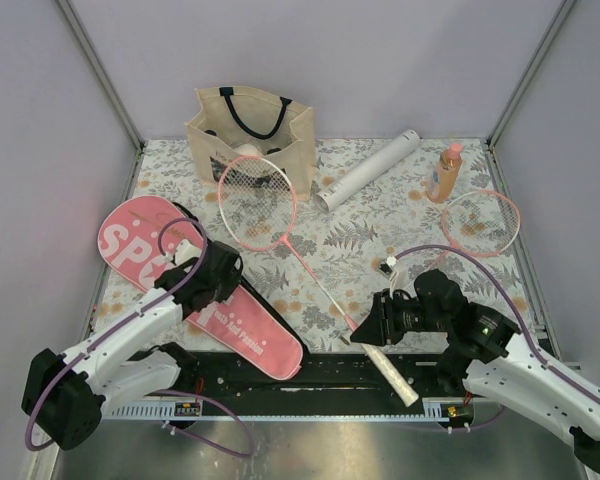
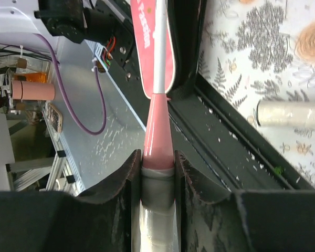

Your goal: Pack up the badminton gear

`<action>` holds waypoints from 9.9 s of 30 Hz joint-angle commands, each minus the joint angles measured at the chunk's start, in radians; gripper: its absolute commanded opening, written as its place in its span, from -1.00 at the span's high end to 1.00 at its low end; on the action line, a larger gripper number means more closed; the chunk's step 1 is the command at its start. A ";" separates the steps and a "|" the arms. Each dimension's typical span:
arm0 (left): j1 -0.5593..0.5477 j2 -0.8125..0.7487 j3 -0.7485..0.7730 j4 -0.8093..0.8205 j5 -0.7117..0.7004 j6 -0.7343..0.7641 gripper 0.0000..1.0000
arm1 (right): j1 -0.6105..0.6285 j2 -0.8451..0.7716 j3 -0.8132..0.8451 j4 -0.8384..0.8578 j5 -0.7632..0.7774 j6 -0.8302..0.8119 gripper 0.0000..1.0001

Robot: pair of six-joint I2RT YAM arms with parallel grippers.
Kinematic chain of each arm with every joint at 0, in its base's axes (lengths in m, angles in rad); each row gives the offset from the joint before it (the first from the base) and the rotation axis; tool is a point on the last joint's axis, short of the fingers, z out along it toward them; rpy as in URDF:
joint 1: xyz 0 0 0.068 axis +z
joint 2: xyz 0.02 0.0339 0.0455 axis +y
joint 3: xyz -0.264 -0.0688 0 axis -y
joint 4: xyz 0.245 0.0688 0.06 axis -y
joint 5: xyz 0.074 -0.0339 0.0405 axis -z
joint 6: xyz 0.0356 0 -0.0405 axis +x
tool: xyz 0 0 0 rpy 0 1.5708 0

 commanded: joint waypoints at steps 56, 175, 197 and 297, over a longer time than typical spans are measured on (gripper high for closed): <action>-0.004 -0.515 -0.294 0.314 0.333 0.248 1.00 | -0.002 0.722 -0.026 0.777 -0.330 0.157 1.00; -0.007 -0.529 -0.242 0.063 0.264 -0.064 1.00 | 0.288 1.440 0.441 1.150 0.469 0.464 0.81; -0.007 -0.550 -0.257 0.047 0.148 -0.052 1.00 | 0.300 1.104 0.203 0.955 0.339 0.372 -0.03; -0.007 -0.697 -0.345 0.071 0.126 0.032 1.00 | -0.226 0.824 0.033 -0.040 0.721 0.763 -0.23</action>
